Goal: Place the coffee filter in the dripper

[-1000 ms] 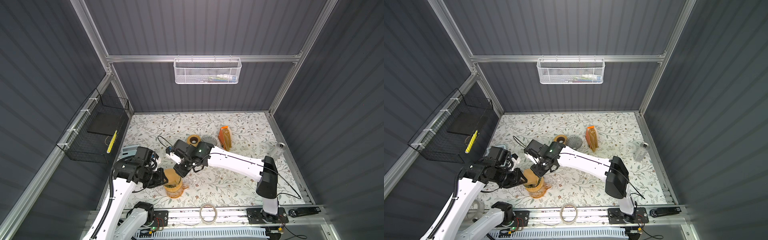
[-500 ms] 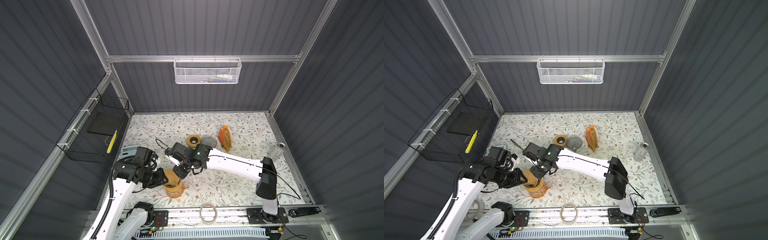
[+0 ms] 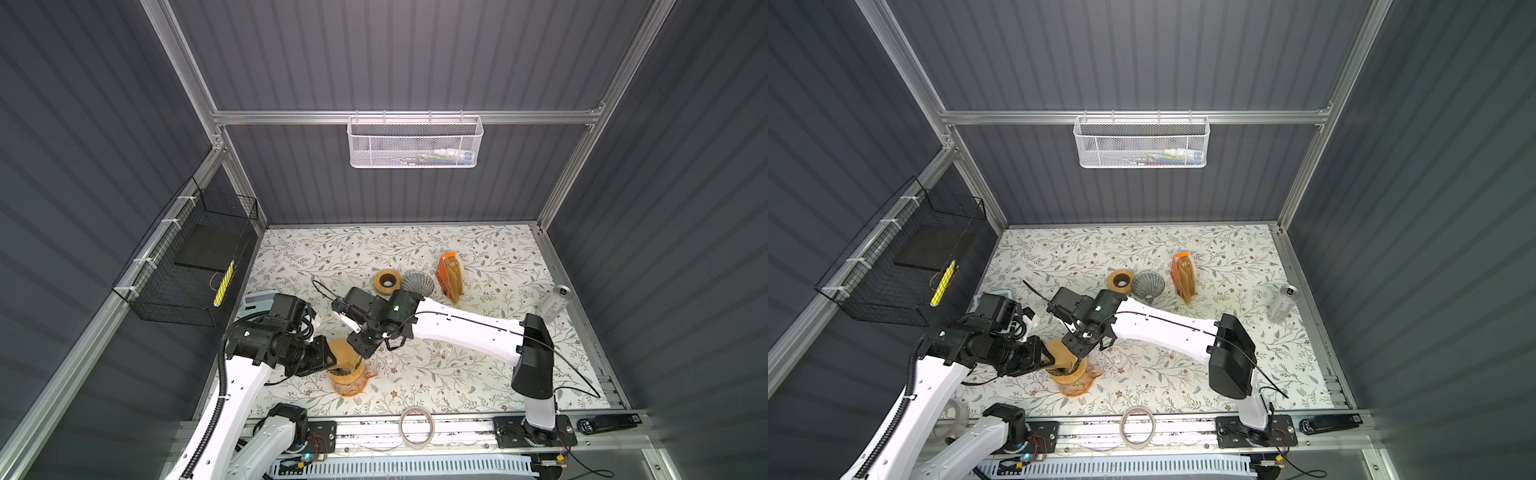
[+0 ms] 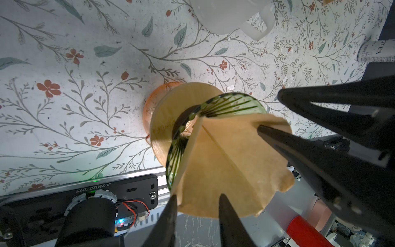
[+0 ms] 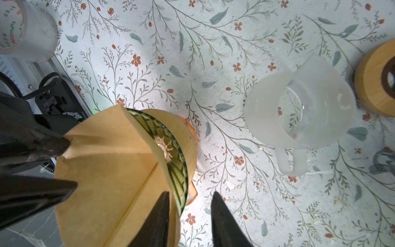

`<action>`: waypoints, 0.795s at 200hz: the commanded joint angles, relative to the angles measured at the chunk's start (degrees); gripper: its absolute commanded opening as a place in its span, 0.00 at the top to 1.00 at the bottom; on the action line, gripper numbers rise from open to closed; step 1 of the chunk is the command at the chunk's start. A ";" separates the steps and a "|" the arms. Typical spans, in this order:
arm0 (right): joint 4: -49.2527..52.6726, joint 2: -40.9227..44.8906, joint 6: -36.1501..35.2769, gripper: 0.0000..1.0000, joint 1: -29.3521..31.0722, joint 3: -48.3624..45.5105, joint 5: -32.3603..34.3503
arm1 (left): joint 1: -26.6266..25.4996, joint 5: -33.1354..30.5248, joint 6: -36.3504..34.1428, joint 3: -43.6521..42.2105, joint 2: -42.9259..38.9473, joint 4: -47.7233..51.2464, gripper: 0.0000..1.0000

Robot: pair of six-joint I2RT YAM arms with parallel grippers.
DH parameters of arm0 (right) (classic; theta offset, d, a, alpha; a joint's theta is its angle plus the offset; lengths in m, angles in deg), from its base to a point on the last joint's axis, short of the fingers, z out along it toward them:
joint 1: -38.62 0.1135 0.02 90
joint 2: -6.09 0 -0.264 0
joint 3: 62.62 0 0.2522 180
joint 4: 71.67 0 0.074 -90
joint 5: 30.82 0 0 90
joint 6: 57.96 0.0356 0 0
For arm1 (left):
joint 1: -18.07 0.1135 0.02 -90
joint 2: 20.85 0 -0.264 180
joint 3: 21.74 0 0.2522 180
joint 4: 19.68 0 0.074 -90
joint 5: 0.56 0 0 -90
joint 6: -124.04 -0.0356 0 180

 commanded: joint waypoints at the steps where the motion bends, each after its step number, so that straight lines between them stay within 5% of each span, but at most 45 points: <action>1: 0.37 0.85 0.37 0.64 0.31 -0.87 0.96 | 0.00 0.02 0.44 -0.46 -0.37 0.26 0.66; 159: 0.22 2.78 0.74 0.64 0.54 -0.48 0.46 | 0.04 -0.27 1.49 4.12 0.21 -0.60 0.64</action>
